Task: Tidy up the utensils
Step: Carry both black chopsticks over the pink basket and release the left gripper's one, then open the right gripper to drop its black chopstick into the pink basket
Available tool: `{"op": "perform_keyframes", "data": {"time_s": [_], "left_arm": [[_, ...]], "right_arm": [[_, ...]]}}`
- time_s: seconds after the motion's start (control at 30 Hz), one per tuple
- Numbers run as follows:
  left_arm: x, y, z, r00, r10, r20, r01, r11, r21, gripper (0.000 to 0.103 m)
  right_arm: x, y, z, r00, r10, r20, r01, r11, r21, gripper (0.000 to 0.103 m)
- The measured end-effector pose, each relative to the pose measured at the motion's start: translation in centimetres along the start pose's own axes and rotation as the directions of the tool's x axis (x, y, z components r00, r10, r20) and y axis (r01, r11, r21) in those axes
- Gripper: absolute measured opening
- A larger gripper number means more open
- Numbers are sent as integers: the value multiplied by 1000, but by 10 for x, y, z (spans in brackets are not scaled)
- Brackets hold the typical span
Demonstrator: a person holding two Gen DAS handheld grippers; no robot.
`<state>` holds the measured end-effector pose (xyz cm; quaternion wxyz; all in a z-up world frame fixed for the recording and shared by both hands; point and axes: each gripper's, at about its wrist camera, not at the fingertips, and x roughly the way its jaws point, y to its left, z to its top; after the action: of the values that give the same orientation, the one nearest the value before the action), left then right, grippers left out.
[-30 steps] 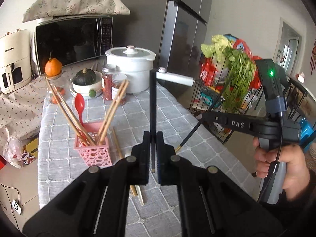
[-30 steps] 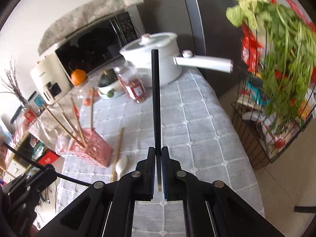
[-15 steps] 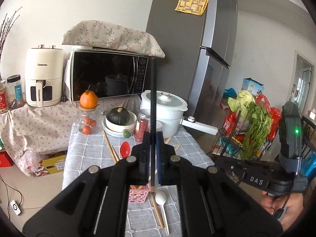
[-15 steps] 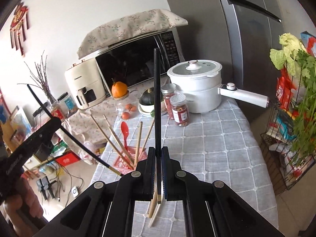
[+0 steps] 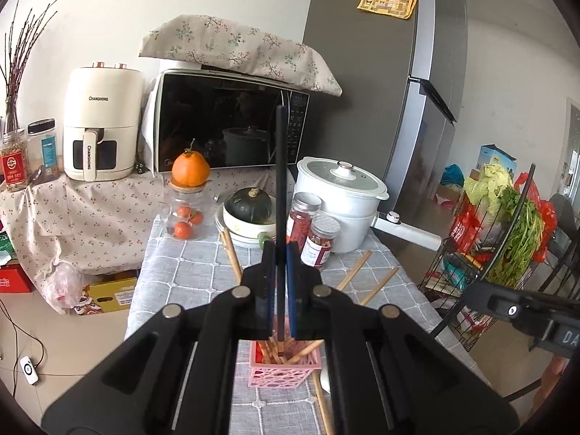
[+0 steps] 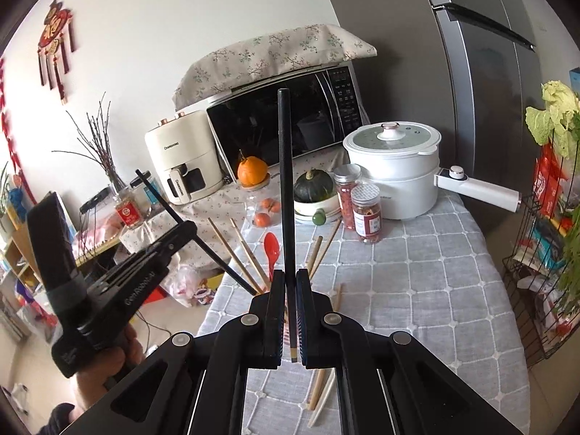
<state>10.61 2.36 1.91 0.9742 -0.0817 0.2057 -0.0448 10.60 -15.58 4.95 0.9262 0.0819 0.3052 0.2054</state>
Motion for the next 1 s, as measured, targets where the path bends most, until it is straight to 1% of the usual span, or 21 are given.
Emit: {"op": "perform_keyframes", "data": {"time_s": [0.1, 0.2, 0.27, 0.3, 0.33, 0.37, 0.43, 0.5, 0.6, 0.7, 0.9, 1.0], "left_arm": [[12, 6, -6, 999, 11, -40, -11, 1000, -7, 6], [28, 17, -16, 993, -8, -119, 1, 998, -59, 7], [34, 23, -21, 987, -10, -158, -5, 995, -96, 10], [35, 25, -23, 985, -20, -172, 0, 994, -112, 17], [34, 26, -23, 984, -28, -178, 6, 993, -121, 27], [30, 25, -23, 983, -34, -178, 12, 992, -125, 31], [21, 22, -21, 985, -43, -169, 23, 993, -115, 48], [10, 21, -18, 985, -49, -165, 33, 994, -102, 54], [-3, 26, -17, 984, -55, -168, 37, 994, -105, 56], [-6, 37, -18, 978, -69, -195, 41, 988, -147, 57], [-2, 47, -25, 970, -58, -235, 24, 989, -146, 57], [0, 50, -27, 966, -55, -252, 19, 989, -145, 57]], "right_arm": [[-1, 10, 4, 1000, 10, 29, -10, 1000, -15, 6], [0, 19, 10, 998, 18, 62, -17, 1000, -25, 6], [4, 25, 14, 996, 17, 86, -14, 1000, -27, 6], [6, 28, 16, 995, 13, 97, -10, 1000, -28, 6], [8, 30, 17, 994, 9, 107, -6, 1000, -29, 6], [11, 33, 20, 993, 5, 120, -1, 1000, -29, 6], [18, 37, 24, 990, -9, 144, 13, 999, -30, 6], [29, 41, 27, 987, -23, 161, 28, 999, -30, 6], [49, 43, 28, 984, -65, 165, 72, 997, -40, 6], [72, 40, 28, 983, -110, 145, 116, 993, -36, 6], [106, 24, 24, 988, -109, 106, 104, 993, 52, 6], [120, 22, 20, 992, -102, 80, 97, 993, 73, 6]]}}
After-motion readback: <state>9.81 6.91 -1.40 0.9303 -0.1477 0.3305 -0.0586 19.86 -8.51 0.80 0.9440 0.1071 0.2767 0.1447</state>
